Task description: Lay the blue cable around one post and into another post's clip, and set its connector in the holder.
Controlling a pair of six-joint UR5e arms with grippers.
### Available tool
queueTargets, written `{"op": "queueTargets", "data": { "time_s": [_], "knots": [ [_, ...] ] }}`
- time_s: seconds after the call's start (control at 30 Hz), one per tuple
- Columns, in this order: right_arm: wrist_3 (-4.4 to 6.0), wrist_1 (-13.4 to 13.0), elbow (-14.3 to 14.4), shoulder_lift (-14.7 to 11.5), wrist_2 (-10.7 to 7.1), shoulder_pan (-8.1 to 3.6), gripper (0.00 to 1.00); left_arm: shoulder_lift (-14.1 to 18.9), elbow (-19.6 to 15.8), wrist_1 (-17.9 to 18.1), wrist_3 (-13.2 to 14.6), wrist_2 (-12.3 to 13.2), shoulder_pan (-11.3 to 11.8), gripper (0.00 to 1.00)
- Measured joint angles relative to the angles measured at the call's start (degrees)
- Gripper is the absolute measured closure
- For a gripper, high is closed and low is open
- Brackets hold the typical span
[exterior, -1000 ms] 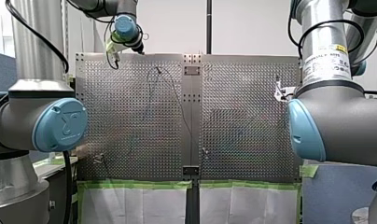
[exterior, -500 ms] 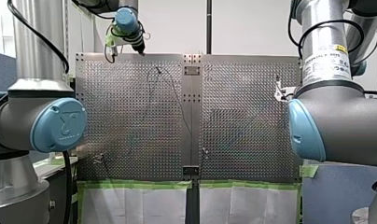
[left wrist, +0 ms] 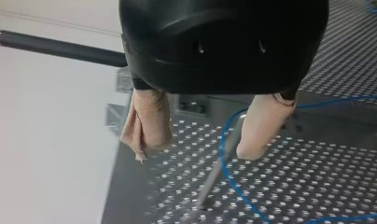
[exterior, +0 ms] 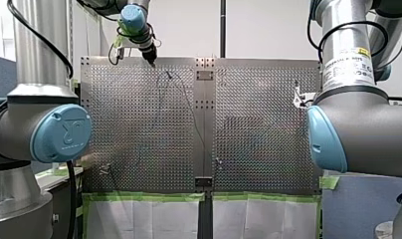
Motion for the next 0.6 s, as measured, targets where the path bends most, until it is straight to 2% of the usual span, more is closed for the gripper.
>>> {"op": "queueTargets", "data": {
  "time_s": [0.43,0.6],
  "knots": [
    [0.06,0.1,0.0,0.0,-0.01,-0.03,0.00,0.0,0.0,-7.2,7.1,0.0,-0.1,0.00],
    [0.07,0.1,0.0,0.0,0.00,-0.03,0.00,0.0,-0.1,-10.3,8.3,0.0,-0.1,0.00]
  ]
}}
